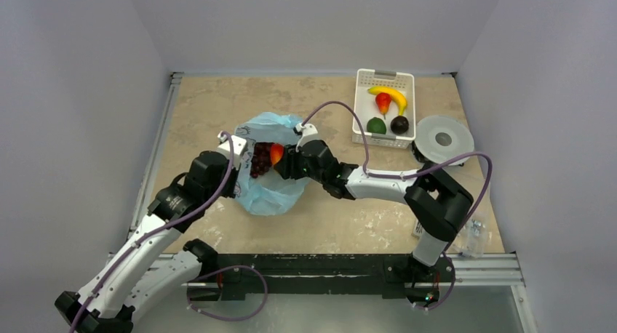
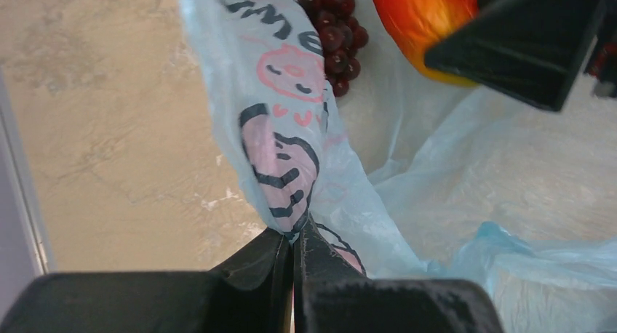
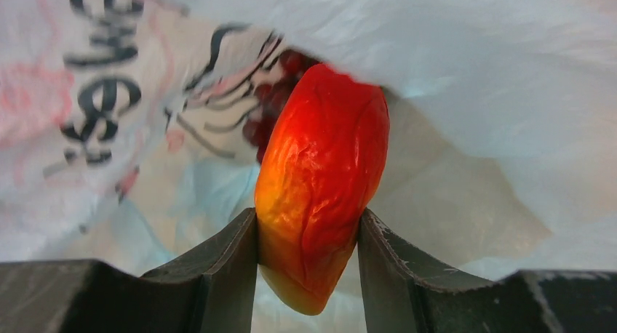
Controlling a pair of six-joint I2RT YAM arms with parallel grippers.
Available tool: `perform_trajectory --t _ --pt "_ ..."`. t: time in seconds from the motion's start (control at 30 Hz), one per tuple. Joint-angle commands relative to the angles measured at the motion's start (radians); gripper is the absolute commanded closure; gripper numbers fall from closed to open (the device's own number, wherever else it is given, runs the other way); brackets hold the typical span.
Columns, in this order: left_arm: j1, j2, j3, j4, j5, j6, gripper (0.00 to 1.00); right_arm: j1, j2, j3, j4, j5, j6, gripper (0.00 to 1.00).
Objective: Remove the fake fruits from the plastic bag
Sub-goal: Take out the fake fruit from the plastic bag.
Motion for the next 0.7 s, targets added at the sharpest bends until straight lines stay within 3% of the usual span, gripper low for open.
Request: perform_trajectory --t 0.0,0.17,0.33,0.4,0.67 --pt "-0.004 -0.067 -0.037 0.103 -0.143 0.045 1.00 -0.001 -0.068 -0.045 0.011 -0.268 -0.021 1.00" --pt "-0.004 -0.165 -0.096 0.161 -0.130 0.081 1.00 -0.001 -0.165 -0.077 -0.046 -0.387 -0.107 1.00" --pt "-0.004 -0.137 -0.086 0.147 -0.121 0.084 1.00 -0.001 -0.290 -0.096 -0.108 -0.403 -0.160 1.00" --pt "-0.004 -0.112 -0.064 0.121 -0.108 0.077 1.00 -0.001 -0.364 -0.099 -0.142 -0.357 -0.169 1.00" --pt "-0.005 -0.025 -0.004 0.045 -0.097 0.051 1.00 -0.005 -0.587 -0.063 -0.275 0.075 -0.180 1.00"
